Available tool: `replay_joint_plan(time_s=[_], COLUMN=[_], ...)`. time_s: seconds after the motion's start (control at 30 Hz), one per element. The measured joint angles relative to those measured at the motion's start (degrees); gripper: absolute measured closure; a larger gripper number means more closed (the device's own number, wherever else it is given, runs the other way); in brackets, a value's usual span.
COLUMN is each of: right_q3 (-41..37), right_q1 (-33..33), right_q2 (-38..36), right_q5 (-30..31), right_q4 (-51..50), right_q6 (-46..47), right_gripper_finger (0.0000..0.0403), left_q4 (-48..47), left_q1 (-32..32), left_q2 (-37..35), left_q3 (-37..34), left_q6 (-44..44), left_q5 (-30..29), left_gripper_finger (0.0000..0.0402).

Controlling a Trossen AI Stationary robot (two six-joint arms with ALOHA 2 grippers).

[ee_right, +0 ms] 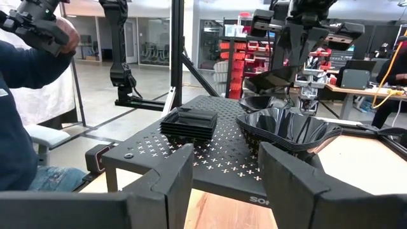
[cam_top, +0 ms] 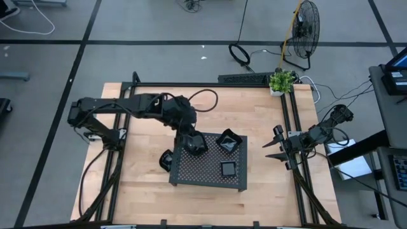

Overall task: Pick & Place Mini shaped plates
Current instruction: Stack the black leaf-shaped plate on top of the black leaf-shaped plates on the shelf

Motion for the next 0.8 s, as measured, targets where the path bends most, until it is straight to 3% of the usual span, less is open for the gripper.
replay_joint_plan(time_s=[0.37, 0.8], right_q3=[0.0, 0.0], right_q1=[0.0, 0.0], right_q2=[0.0, 0.0], right_q5=[0.0, 0.0], right_q4=[0.0, 0.0], right_q6=[0.0, 0.0], right_gripper_finger=[0.0238, 0.0238], left_q4=[0.0, -0.1], left_q1=[-0.2, -0.2], left_q2=[0.0, 0.0], left_q3=[-2.0, -2.1], left_q6=[-3.3, -4.3], left_q5=[-0.1, -0.1], left_gripper_finger=[0.0397, 0.0365])
